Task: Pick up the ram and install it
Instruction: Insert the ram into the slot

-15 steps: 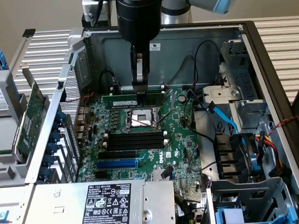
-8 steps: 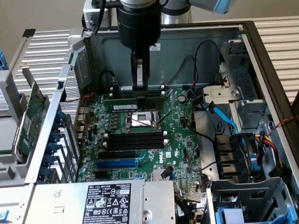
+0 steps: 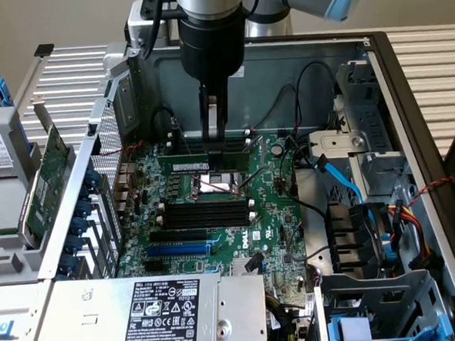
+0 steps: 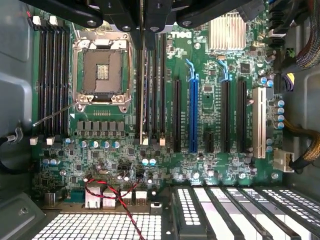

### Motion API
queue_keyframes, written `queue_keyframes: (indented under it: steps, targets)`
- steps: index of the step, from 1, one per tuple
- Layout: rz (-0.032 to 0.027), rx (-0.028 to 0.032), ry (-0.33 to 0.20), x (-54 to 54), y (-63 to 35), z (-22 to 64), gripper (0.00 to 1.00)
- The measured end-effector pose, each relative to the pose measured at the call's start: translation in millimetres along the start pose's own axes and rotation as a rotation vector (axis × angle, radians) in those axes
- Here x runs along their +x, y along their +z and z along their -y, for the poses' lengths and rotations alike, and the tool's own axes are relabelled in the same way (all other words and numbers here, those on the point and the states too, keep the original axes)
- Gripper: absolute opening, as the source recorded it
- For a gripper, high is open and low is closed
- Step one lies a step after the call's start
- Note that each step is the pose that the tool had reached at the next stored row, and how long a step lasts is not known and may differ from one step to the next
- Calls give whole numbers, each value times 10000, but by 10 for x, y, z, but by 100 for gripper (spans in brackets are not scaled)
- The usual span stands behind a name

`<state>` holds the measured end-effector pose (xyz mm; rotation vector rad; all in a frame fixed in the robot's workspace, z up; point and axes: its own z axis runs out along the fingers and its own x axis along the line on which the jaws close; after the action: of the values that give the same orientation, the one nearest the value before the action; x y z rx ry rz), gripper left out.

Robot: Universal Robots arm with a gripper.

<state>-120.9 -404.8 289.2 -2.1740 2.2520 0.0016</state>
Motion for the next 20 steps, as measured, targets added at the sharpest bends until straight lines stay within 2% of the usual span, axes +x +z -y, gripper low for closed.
queue_keyframes:
  steps: [20]
  targets:
    - [-3,-15,-1,48,35,3,13]
